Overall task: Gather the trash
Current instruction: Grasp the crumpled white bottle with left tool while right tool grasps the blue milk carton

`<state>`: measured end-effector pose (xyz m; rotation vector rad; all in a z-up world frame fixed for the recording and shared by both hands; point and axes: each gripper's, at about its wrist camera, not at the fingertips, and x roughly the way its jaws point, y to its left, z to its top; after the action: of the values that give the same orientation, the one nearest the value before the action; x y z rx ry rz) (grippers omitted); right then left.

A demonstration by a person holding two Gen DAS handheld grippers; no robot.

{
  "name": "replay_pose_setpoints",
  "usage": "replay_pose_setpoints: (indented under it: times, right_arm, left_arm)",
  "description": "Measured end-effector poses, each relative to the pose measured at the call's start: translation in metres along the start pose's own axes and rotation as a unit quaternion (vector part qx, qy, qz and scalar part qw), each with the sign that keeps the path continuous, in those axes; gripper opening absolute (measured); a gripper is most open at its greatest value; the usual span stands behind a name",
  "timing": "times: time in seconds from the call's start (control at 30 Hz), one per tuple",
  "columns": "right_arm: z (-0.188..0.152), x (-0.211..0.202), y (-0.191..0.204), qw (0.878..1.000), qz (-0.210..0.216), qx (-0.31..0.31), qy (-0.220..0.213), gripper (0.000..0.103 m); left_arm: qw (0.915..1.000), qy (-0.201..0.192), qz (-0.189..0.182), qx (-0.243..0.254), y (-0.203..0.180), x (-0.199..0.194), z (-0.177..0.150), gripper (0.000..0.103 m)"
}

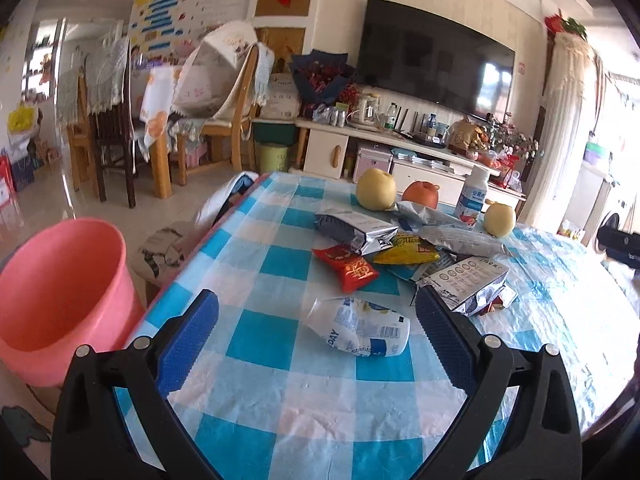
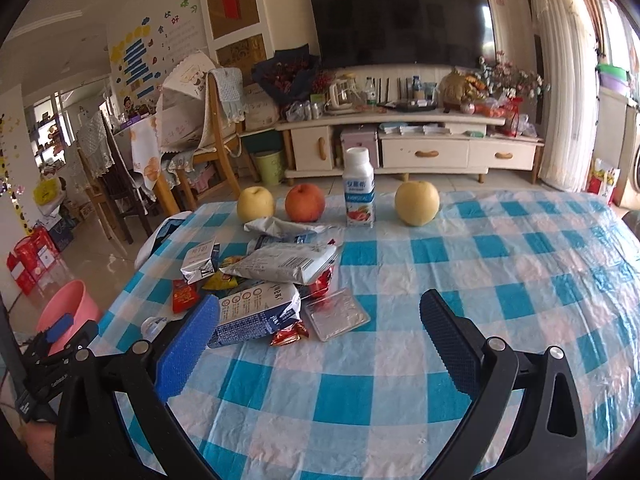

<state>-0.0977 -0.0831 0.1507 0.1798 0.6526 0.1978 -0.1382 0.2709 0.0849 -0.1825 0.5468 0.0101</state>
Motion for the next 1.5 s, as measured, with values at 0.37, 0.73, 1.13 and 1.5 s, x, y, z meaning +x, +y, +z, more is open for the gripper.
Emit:
replay_pose_setpoints:
  times: [0.37, 0.73, 1.13, 1.5]
  right_arm:
    - [-0.017, 0.054, -0.007, 0.987, 0.086, 0.078, 0.113, 0.078]
    - [-0.025, 0.088, -0.001, 0.958, 0.178, 0.137, 0.177, 0.088]
    - [-0.036, 0.118, 0.017, 0.938, 0.204, 0.205, 0.192, 0.081]
    - [-0.048, 0.146, 0.011, 0.906, 0.218, 0.31, 0.187, 0.073]
  left_arm:
    - [0.9953, 0.068, -0.067, 0.015, -0.021, 0.039, -0.013, 0.099]
    - [0.9871, 0.124, -0.061, 0.08, -0.033, 0.081, -0.016, 0.099]
    - [0.9808, 0.165, -0.076, 0.071, -0.035, 0.105, -0.018, 0.099]
    - [0.9772, 0.176, -0.106, 0.053, -0.033, 0.112, -0.017, 0.095]
